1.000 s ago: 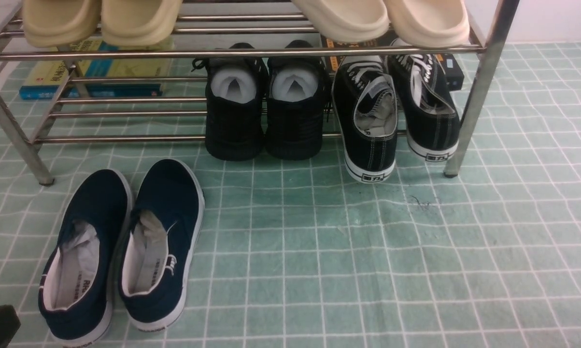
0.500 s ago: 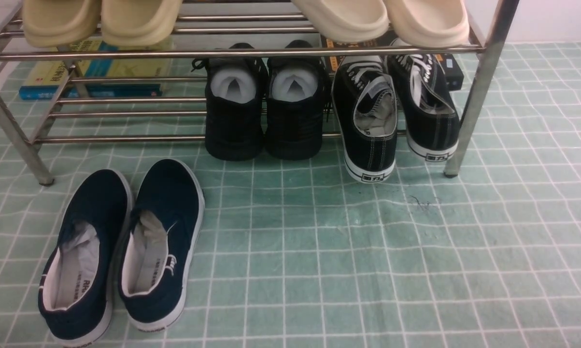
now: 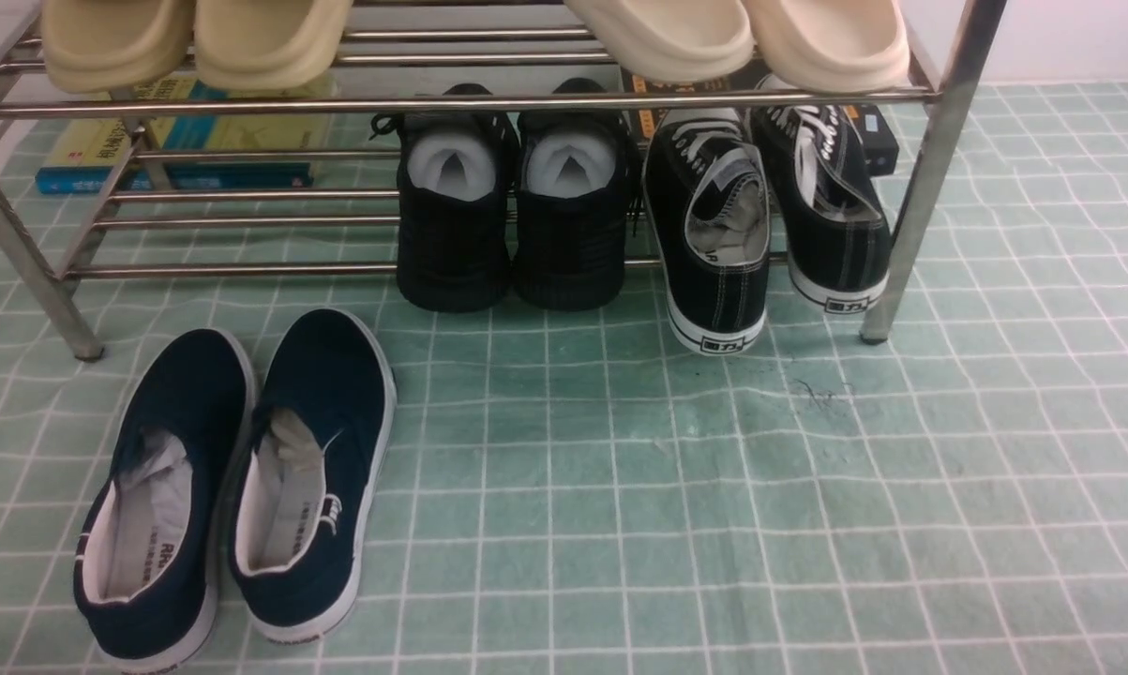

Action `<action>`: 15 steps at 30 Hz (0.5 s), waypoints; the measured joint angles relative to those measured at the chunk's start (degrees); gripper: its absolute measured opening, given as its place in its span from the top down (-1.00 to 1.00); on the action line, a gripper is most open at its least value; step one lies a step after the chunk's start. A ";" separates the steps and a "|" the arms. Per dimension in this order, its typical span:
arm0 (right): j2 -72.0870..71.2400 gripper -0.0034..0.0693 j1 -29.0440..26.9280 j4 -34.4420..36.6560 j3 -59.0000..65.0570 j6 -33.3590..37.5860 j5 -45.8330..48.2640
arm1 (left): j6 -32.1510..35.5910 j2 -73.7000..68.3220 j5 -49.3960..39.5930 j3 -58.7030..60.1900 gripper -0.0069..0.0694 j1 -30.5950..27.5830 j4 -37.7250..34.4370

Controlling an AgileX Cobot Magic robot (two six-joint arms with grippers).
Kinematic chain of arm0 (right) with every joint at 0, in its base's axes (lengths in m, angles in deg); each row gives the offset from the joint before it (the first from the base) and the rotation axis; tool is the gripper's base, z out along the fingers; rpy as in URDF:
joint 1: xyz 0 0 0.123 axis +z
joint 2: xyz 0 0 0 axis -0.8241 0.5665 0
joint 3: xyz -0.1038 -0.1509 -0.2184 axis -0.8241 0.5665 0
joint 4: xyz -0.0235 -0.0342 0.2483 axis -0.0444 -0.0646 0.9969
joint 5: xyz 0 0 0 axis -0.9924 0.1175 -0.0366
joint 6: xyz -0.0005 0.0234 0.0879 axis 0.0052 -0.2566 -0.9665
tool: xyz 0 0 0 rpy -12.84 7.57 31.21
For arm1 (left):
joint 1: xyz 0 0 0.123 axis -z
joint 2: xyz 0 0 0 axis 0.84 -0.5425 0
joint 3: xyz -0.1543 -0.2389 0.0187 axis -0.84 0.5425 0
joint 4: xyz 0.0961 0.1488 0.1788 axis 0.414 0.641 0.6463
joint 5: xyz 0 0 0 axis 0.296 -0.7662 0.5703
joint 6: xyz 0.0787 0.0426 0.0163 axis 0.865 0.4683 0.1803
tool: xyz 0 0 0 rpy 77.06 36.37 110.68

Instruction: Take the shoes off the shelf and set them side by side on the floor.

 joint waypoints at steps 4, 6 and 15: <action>0.00 0.25 0.00 0.00 0.00 0.00 0.00 | 0.00 0.00 0.14 0.07 0.63 1.64 0.00; 0.00 0.25 0.00 0.00 0.00 0.00 0.00 | 0.00 0.00 0.14 0.07 0.63 1.64 0.00; 0.00 0.25 0.00 0.00 0.00 0.00 0.00 | 0.00 0.00 0.19 0.07 0.59 1.64 0.00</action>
